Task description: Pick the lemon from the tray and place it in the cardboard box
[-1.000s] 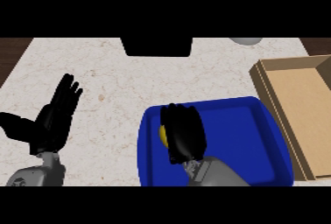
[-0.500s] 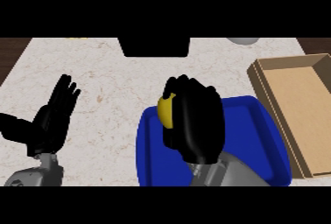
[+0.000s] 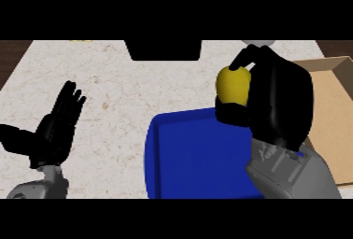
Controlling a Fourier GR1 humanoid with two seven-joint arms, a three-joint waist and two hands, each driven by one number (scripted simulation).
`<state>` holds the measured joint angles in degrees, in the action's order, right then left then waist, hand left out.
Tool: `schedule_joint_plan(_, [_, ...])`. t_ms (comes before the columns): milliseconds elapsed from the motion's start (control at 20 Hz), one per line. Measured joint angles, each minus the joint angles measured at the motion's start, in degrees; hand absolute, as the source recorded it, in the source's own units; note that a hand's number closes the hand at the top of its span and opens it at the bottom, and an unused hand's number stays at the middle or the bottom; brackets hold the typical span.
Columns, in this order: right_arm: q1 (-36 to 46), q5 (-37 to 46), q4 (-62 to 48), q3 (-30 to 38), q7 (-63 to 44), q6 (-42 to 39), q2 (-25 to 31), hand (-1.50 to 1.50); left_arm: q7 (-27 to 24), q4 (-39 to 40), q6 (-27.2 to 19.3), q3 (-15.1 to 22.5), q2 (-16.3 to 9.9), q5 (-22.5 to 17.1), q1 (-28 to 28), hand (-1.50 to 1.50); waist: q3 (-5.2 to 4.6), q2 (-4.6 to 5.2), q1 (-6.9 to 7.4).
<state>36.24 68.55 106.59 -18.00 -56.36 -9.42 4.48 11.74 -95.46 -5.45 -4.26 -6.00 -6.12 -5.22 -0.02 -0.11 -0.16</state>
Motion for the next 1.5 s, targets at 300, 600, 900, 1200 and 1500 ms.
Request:
schedule_joint_plan(300, [-1.33, -3.92, -1.49, 10.30, 4.34, -0.91, 5.33, 1.50, 0.04, 0.60, 0.72, -0.84, -0.61, -0.49, -0.41, 0.00, 0.01, 0.09, 0.13])
schedule_joint_plan(600, [-4.07, -3.19, -7.99, 16.62, 11.44, 3.56, 11.74, 1.50, 1.30, -0.12, 0.44, -0.66, -0.52, -0.30, -1.18, 0.00, 0.02, 0.17, 0.27])
schedule_joint_plan(900, [-5.13, -4.81, -18.41, 22.67, 20.67, 7.82, 17.47, 1.50, 1.72, -1.54, -0.19, 0.16, 0.32, 0.36, -0.39, 0.00, 0.04, 0.20, 0.46])
schedule_joint_plan(1200, [-6.71, -4.81, -29.63, 23.88, 26.65, 5.38, 21.95, 1.50, 1.86, -0.76, 0.48, -0.58, -0.46, -0.06, -1.45, 0.00, 0.02, 0.33, 0.76])
schedule_joint_plan(1500, [-5.59, -7.17, -43.18, 26.21, 30.81, 0.06, 24.55, -1.50, 2.67, -0.91, 0.65, -0.79, -0.50, -0.57, -2.07, 0.00, 0.05, 0.42, 0.99])
